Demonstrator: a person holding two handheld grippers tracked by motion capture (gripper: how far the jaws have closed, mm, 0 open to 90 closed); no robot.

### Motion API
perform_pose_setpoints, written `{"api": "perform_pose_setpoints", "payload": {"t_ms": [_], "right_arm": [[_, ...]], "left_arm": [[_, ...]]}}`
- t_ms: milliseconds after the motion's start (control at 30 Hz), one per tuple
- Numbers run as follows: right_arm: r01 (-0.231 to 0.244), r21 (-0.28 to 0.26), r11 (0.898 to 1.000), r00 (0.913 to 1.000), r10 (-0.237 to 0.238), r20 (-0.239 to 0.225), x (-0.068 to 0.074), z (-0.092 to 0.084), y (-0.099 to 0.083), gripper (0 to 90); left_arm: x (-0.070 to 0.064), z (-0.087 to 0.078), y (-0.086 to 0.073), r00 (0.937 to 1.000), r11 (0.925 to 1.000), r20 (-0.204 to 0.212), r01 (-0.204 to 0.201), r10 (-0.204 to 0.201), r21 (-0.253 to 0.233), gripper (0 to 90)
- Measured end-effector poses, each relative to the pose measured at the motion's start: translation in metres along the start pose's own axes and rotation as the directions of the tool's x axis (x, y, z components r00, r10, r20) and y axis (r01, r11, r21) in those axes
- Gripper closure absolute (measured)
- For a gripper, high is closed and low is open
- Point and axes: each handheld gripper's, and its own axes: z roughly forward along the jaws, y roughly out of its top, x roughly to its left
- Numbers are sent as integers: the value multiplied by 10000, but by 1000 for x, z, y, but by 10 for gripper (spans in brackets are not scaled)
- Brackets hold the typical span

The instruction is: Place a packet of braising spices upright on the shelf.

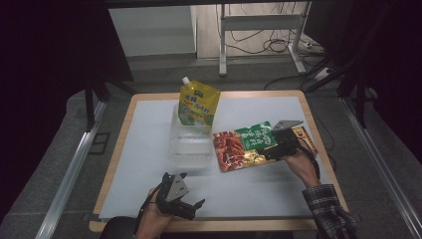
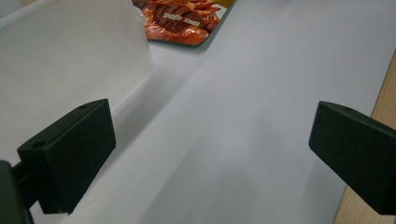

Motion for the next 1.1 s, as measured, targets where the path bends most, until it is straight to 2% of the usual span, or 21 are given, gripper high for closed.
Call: {"api": "perform_pose_setpoints", "payload": {"t_ms": [233, 667, 833, 1033, 1100], "right_arm": [[-178, 461, 9988, 9995, 166, 256, -9, 4, -12, 32], [-919, 933, 9914, 9954, 891, 341, -22, 13, -27, 30], [-1474, 877, 9852, 9890, 1478, 19, -28, 15, -33, 29], [-1703, 887, 9814, 9847, 1729, -216, -29, 19, -35, 27], [-1921, 816, 9780, 9802, 1953, -333, -29, 19, -35, 23]], "left_arm": [[-1, 0, 0, 10000, 10000, 55, -62, 62, 38, 3], [-1, 1, 0, 9999, 9999, 95, -96, 95, 78, 3], [-1, 1, 0, 9999, 9999, 113, -116, 115, 87, 3], [-2, 1, 0, 9998, 9999, 125, -122, 121, 89, 3], [-2, 1, 0, 9998, 9999, 124, -129, 128, 94, 3]]}}
